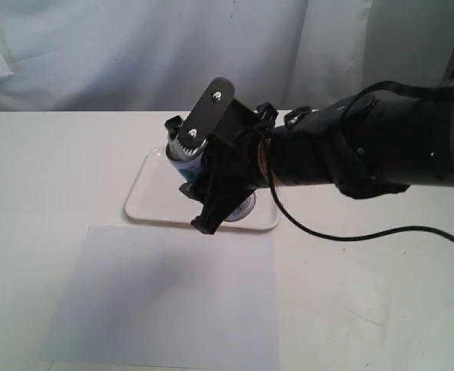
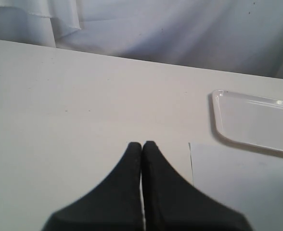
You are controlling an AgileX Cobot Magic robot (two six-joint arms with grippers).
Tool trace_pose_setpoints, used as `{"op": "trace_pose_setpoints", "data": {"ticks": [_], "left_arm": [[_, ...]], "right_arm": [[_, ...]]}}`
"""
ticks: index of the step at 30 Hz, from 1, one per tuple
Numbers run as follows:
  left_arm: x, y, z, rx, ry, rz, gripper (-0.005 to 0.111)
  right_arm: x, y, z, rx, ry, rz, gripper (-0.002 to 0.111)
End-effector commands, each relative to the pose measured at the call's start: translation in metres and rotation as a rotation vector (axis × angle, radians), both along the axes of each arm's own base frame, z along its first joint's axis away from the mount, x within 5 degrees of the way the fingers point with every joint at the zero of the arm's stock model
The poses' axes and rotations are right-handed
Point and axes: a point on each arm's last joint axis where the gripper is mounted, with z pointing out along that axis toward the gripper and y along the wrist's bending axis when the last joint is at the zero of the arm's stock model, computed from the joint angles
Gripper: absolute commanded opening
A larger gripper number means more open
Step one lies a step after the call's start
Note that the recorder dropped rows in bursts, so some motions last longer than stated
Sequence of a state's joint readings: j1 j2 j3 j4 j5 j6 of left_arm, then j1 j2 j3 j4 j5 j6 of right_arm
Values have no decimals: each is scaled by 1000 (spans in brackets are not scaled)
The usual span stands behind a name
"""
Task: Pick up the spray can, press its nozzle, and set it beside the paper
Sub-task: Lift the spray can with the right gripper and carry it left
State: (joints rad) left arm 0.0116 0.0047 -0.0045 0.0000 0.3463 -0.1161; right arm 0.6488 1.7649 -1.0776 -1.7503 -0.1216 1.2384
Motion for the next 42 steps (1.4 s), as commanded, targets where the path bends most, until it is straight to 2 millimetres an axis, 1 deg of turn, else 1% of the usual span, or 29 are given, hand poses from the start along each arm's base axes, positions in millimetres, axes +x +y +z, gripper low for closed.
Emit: {"op": "trace_pose_setpoints", "data": {"ticks": [1,5,7,11,13,17,20,22,26,27,29,31,32,34,37,39,42], "left_arm": [[0,0,-1,-4,-6,1,0],[0,0,-1,-4,-6,1,0],[0,0,-1,-4,-6,1,0],[0,0,-1,-4,-6,1,0],[0,0,-1,-4,-6,1,0],[0,0,-1,-4,-6,1,0],[0,0,-1,-4,-6,1,0],[0,0,-1,-4,-6,1,0],[0,0,-1,-4,-6,1,0],[0,0,-1,-4,-6,1,0],[0,0,-1,-4,-6,1,0],[0,0,-1,-4,-6,1,0],[0,0,-1,-4,-6,1,0],[0,0,-1,-4,-6,1,0],[0,0,-1,-4,-6,1,0],[0,0,-1,-4,-6,1,0],[0,0,-1,-4,-6,1,0]], "right_arm": [[-12,8,-2,-60,-56,-2,0],[-20,14,-7,-73,-50,19,0],[-21,14,-7,-89,-67,5,0],[-16,10,-4,-135,-140,-92,0],[-13,8,-1,-120,-147,-144,0],[-13,9,0,3,-50,-237,0],[-19,15,-2,55,23,-199,0],[-22,18,-2,70,41,-194,0],[-22,18,-3,93,86,-167,0],[-22,18,-4,113,113,-189,0],[-22,18,-5,76,85,-154,0],[-24,20,-5,15,23,-58,0],[-24,20,-5,-3,6,-40,0],[-26,21,-5,-69,-59,32,0],[-25,16,-9,-205,-103,82,0],[-27,13,-12,-280,-89,105,0],[-27,11,-10,-343,-13,101,0]]}}
